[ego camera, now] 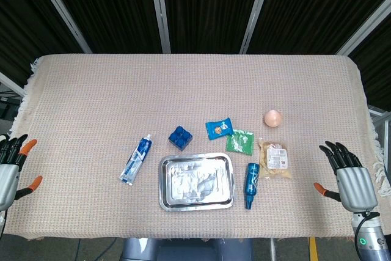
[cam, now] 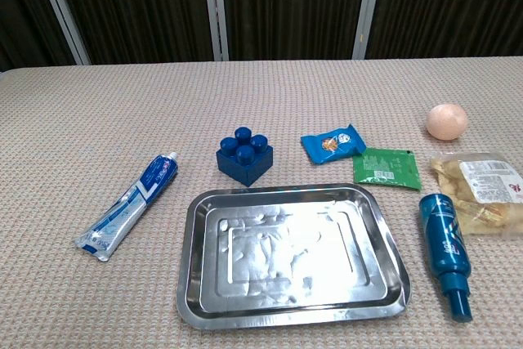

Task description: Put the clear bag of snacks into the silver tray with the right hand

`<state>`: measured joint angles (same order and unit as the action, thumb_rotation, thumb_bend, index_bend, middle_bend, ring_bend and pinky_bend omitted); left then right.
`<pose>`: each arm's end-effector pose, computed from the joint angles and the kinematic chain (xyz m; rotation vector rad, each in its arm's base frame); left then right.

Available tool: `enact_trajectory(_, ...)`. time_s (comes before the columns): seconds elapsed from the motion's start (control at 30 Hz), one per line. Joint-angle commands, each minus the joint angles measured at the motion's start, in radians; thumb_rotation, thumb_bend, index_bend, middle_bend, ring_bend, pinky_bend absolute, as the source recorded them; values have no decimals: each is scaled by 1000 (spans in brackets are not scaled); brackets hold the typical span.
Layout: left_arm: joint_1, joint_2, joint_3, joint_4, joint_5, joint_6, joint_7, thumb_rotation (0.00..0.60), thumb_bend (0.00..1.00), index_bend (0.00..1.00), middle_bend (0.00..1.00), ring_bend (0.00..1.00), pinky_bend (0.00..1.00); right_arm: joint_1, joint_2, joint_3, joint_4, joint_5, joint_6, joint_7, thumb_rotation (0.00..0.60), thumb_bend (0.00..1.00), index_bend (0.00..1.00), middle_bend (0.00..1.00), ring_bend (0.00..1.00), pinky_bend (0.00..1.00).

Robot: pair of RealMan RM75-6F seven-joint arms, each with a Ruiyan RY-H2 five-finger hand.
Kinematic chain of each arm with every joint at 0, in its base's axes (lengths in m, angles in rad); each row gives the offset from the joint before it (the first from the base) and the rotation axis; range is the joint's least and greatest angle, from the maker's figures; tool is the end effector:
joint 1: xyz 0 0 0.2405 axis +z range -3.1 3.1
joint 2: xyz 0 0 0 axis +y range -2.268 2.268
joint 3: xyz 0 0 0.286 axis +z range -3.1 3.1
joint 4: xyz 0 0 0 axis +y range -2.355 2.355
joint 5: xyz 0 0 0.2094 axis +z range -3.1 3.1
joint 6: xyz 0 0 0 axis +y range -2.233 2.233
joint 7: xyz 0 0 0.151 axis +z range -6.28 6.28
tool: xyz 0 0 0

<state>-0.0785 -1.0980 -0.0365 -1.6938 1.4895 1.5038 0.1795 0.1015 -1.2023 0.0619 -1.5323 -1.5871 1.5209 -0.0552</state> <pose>-0.3253 0.1841 0.1737 -1.4134 -0.8182 -0.8101 -0.3285 -0.1982 0.1524 1.4511 -0.7821 0.9541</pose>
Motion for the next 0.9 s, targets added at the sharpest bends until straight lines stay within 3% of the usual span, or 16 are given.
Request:
enact_trajectory(0.03,-1,-1,0,0,-2,-4,-4,599,236,140,37,42,0,3,5,-2,-7,-1,-5,-2,600,20,141,111,94,248)
enact_trajectory(0.9,6,5,3,-10,19,16,4,600,238,152,42,46,0,16,17,-14,-21,-14,-27,-3,600,20,139,108,94,248)
